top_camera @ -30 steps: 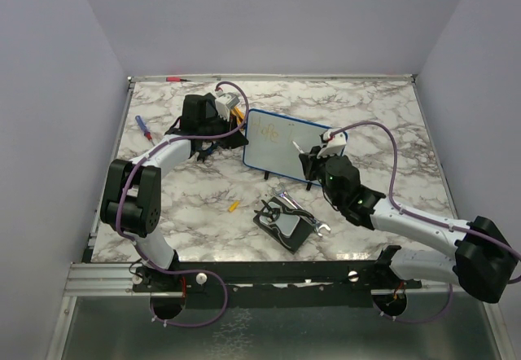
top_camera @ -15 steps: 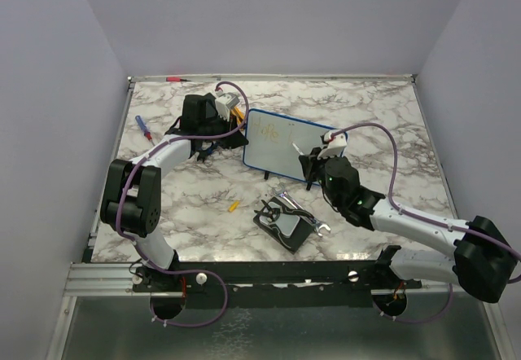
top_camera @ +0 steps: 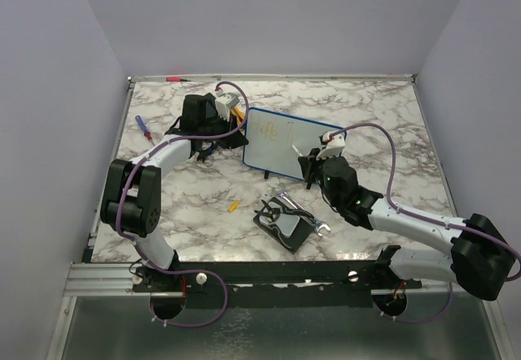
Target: Write a sentence on the whiteboard
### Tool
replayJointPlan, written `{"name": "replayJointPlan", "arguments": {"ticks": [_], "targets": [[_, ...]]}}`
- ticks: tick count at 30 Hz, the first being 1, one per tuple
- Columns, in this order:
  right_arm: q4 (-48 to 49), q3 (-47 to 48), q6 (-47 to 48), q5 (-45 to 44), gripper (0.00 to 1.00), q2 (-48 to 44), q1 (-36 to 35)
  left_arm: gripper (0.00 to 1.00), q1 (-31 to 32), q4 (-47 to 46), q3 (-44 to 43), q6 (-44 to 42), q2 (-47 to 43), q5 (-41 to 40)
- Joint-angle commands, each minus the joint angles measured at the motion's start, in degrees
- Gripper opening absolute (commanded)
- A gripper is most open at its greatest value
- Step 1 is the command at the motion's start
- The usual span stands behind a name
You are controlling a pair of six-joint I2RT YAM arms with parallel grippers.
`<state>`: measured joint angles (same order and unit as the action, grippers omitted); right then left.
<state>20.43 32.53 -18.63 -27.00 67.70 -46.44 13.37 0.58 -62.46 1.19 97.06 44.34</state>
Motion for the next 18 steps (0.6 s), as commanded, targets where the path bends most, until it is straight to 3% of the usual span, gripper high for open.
{"name": "replayJointPlan", "arguments": {"ticks": [1, 11, 18], "targets": [[-1.44, -1.06, -0.66, -1.27, 0.0, 0.44, 0.12, 0.16, 0.27, 0.78, -1.18, -0.84, -1.09, 0.22], [-2.05, -0.81, -0.12, -0.55, 0.0, -2.14, -0.32, 0.17, 0.26, 0.86, -1.3, -0.67, -0.93, 0.14], [-3.45, -0.7, 0.06, 1.49, 0.0, -6.19, -0.41, 0.31, 0.04, 1.65, -1.61, -0.93, -1.27, -0.21]]}}
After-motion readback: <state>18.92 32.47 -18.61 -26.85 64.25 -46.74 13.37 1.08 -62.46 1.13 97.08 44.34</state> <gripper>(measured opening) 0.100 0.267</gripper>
